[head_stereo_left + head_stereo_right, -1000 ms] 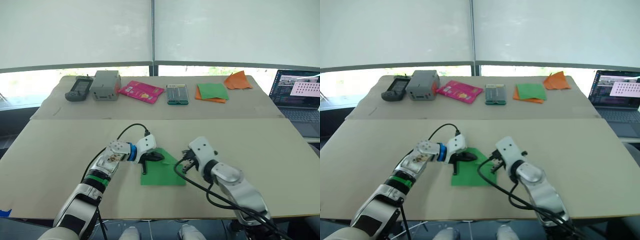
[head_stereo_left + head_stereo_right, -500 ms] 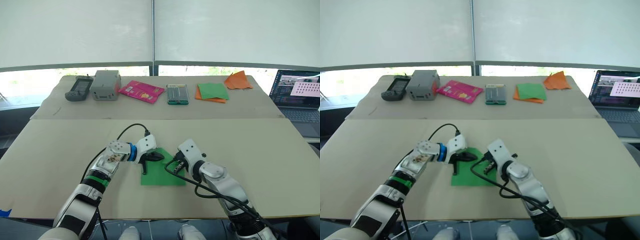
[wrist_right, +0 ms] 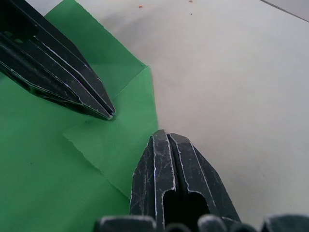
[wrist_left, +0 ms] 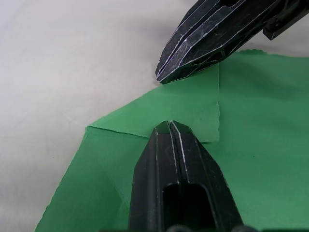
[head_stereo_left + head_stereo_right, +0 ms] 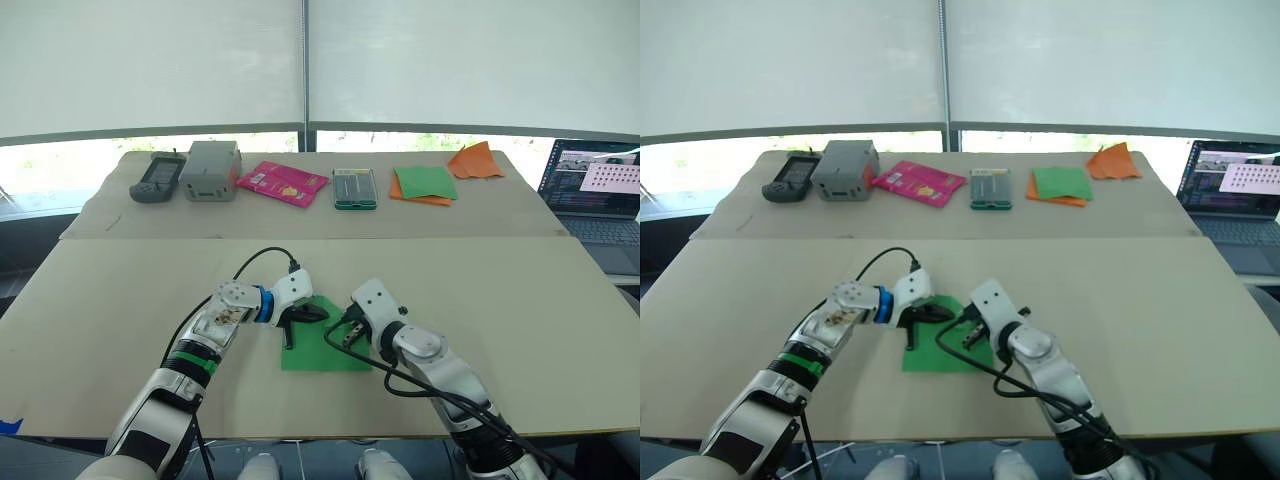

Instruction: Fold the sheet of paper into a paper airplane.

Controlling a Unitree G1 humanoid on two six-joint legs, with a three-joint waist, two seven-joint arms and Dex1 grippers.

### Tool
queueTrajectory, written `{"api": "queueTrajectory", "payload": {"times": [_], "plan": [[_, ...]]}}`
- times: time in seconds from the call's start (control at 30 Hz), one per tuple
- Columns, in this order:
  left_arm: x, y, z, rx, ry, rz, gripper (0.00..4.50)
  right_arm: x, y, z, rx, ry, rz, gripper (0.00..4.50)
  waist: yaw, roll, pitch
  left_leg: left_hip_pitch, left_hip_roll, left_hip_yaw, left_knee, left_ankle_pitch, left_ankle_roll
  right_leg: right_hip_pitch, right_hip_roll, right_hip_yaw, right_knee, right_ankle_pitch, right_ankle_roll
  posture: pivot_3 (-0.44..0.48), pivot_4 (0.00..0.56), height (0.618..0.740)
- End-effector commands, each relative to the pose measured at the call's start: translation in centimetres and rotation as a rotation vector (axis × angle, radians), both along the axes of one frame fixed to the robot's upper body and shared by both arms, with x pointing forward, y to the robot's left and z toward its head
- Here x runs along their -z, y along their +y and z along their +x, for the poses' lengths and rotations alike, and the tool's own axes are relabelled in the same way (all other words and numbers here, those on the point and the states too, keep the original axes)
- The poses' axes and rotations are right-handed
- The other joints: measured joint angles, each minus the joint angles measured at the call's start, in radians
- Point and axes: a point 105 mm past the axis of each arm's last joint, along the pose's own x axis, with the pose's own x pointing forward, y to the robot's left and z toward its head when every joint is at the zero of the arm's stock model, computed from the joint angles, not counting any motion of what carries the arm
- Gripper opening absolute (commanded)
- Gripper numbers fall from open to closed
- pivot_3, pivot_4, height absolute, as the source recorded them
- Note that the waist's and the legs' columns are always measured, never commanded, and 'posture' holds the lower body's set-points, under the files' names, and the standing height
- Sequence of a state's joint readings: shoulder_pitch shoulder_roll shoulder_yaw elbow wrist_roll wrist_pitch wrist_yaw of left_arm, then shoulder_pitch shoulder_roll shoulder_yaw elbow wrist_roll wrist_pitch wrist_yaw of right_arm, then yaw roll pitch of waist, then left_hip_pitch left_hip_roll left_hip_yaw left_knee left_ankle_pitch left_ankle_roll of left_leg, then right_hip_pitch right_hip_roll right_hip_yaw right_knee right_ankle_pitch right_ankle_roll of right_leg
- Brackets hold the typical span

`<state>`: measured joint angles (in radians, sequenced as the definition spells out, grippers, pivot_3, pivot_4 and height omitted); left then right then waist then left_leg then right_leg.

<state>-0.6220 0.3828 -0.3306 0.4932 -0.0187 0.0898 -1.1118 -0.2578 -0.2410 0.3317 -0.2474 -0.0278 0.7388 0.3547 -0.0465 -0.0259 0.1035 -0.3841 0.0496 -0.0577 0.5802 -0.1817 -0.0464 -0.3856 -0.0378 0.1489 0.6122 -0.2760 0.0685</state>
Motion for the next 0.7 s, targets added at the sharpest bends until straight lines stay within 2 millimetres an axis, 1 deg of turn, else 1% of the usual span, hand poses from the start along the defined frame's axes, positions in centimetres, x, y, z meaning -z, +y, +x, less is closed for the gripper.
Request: {"api": "queueTrajectory", "payload": {"times": [0.03, 0.23, 0.33, 0.43, 0.5, 0.7], "plan": [[2.1, 1.2, -0.5, -0.031, 0.061, 0.074, 0.00, 0.1, 0.8, -0.2, -0.018, -0.012, 0.008, 0.03, 0.000, 0.000, 0.000, 0.000, 0.000, 0.000, 0.000, 0.000, 0.000, 0.000, 0.000, 0.000, 0.000, 0.000, 0.000, 0.000, 0.150, 0.740], [2.1, 1.3, -0.4, -0.033, 0.061, 0.076, 0.00, 0.4, 1.0, -0.3, -0.022, -0.011, 0.001, 0.03, -0.001, 0.000, 0.000, 0.000, 0.000, 0.000, 0.000, 0.000, 0.000, 0.000, 0.000, 0.000, 0.000, 0.000, 0.000, 0.000, 0.150, 0.740], [2.0, 1.4, -0.3, -0.035, 0.061, 0.075, 0.00, 0.9, 0.9, -0.5, -0.018, 0.011, 0.001, 0.03, -0.001, 0.000, 0.000, 0.001, 0.000, 0.000, 0.000, 0.000, 0.000, 0.000, 0.000, 0.000, 0.000, 0.000, 0.000, 0.000, 0.150, 0.740], [2.0, 1.4, -0.3, -0.035, 0.060, 0.076, 0.00, 1.8, 0.7, -0.9, -0.008, 0.057, 0.010, 0.03, -0.001, 0.000, 0.000, 0.001, 0.000, 0.000, 0.000, 0.000, 0.000, 0.000, 0.000, 0.000, 0.000, 0.000, 0.000, 0.000, 0.150, 0.740], [2.0, 1.4, -0.3, -0.036, 0.060, 0.076, 0.00, 2.8, 0.3, -1.4, 0.003, 0.099, -0.005, 0.03, -0.001, 0.000, 0.000, 0.001, 0.000, 0.000, 0.000, 0.000, 0.000, 0.000, 0.000, 0.000, 0.000, 0.000, 0.000, 0.000, 0.150, 0.740], [2.0, 1.5, -0.3, -0.038, 0.059, 0.077, 0.00, 4.5, -0.3, -2.2, -0.004, 0.123, -0.074, 0.03, -0.001, 0.000, -0.001, 0.003, 0.000, 0.000, -0.001, 0.000, 0.000, 0.000, 0.000, 0.000, -0.001, -0.001, -0.001, 0.000, 0.150, 0.740]]}}
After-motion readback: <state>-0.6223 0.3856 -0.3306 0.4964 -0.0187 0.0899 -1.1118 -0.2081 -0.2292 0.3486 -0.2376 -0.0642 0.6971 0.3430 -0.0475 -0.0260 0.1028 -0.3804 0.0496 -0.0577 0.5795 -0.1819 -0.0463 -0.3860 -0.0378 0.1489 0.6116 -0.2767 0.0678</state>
